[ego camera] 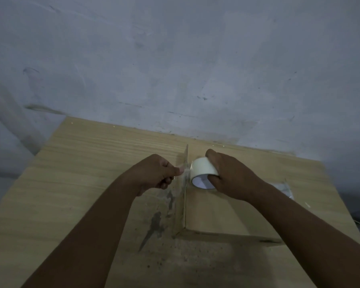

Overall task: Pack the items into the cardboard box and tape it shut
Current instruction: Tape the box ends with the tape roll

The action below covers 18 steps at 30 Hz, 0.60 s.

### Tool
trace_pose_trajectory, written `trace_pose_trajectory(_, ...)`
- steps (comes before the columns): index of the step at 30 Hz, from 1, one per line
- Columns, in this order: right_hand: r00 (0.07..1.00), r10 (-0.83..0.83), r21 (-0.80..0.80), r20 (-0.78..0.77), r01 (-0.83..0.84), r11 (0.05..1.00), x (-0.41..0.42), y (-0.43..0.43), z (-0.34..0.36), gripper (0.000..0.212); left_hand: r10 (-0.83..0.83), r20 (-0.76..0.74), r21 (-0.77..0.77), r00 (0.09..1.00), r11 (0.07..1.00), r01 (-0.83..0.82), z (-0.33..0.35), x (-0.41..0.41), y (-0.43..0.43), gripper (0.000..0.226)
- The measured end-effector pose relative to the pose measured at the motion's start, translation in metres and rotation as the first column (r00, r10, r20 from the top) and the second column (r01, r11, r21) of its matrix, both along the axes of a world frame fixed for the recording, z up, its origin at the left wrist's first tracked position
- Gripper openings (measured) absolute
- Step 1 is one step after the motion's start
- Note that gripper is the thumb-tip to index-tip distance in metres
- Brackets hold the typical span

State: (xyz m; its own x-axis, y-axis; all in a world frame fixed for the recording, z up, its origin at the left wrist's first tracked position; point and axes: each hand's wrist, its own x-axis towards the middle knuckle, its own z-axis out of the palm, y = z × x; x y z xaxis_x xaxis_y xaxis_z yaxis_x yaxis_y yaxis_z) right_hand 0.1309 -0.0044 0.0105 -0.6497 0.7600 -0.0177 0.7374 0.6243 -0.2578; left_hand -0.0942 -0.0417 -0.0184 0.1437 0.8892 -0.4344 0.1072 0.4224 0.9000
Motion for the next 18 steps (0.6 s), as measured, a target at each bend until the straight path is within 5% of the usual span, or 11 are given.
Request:
trace_pose_trajectory(5,1.000,-0.024,-0.005,0.000,0.024,1.000,0.001,-0.002,-0.002,0.021,0.009,-0.091,0.096,0.996,0.995,0.000,-0.003,0.003,0.001,0.052)
trace_pose_trajectory(10,0.999,0.002,0.036,0.049,-0.003,0.999,0.000,-0.001,-0.001,0.021,-0.099,-0.297,0.251,0.950,0.952,0.178,-0.002,0.000,0.000,0.030)
trace_pose_trajectory(14,0.992,0.052,0.111,0.117,-0.066,0.992,-0.003,0.001,0.001,0.024,-0.152,-0.543,0.341,0.826,0.858,0.383,0.001,-0.004,0.000,0.031)
trace_pose_trajectory(18,0.978,0.109,0.170,0.179,-0.140,0.975,-0.005,0.002,0.006,0.026,-0.130,-0.509,0.393,0.851,0.844,0.365,-0.009,-0.018,-0.004,0.033)
